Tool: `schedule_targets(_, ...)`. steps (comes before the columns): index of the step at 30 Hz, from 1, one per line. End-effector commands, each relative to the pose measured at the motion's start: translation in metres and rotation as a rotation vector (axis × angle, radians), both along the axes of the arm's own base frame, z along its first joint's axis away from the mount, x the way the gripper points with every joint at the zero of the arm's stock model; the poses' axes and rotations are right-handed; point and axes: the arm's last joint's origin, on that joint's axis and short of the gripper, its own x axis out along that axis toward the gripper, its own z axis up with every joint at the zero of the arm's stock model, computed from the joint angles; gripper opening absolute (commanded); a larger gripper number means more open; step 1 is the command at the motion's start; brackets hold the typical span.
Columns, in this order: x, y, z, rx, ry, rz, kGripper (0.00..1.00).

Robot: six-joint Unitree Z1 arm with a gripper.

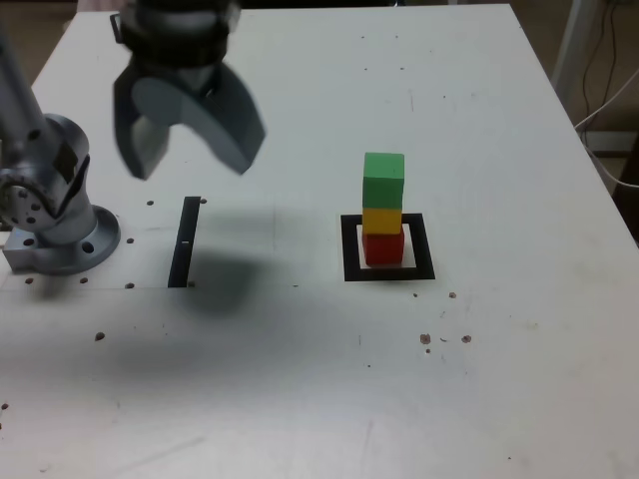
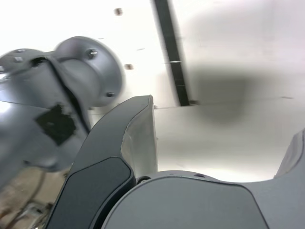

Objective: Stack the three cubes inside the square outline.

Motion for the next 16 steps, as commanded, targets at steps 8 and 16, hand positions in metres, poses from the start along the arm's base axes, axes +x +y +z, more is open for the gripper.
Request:
schedule_targets(8, -0.030, 0.002, -0.028, 0.013, -0.042, -0.010, 1.00)
schedule_targets(16, -0.060, 0.003, -0.047, 0.018, -0.116, -0.013, 1.00)
